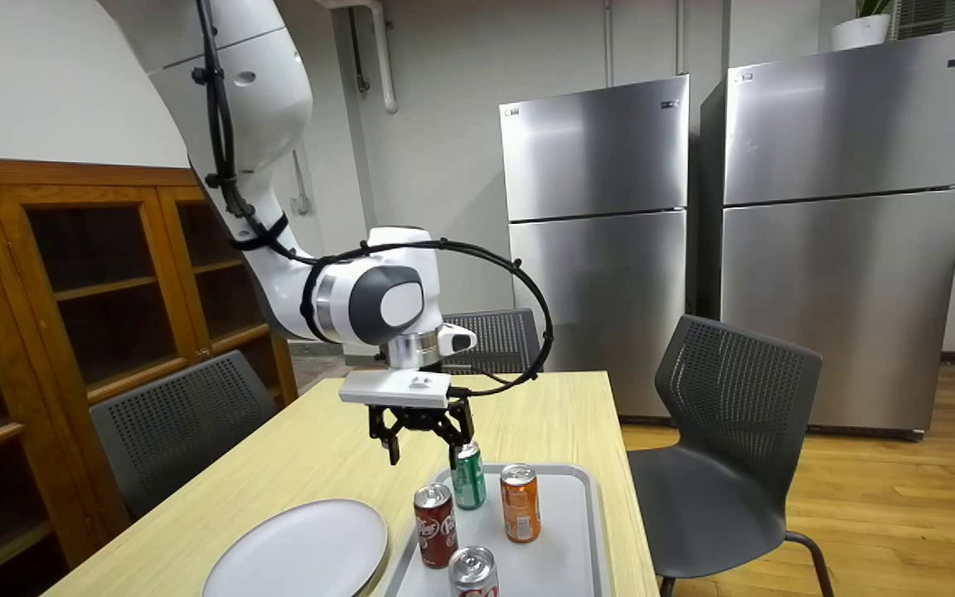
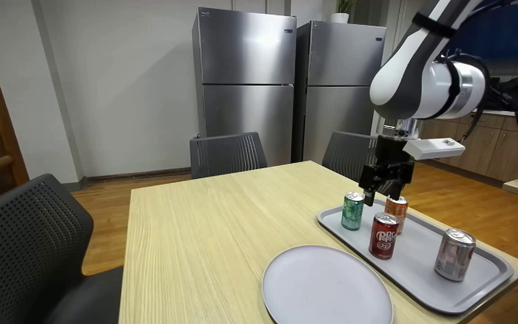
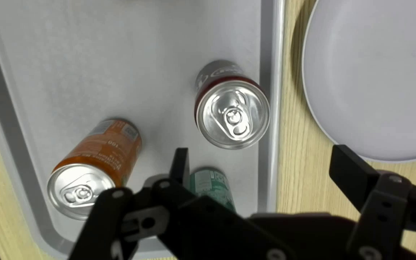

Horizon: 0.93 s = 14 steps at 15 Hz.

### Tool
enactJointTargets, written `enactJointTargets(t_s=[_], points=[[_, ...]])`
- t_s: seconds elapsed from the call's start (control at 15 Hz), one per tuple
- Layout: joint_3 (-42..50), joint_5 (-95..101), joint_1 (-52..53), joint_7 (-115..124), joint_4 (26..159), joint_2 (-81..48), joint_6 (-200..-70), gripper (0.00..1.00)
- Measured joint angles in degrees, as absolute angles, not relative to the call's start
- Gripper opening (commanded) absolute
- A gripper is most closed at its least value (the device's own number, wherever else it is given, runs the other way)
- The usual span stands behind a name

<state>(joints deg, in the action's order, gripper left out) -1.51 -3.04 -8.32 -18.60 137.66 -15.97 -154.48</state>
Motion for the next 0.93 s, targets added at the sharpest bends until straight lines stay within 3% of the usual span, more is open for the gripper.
enactJointTargets(t_s=[0.93], points=[[-0.6, -7.6, -5.9, -19.9, 153.4, 2.9, -154.5, 1.00]])
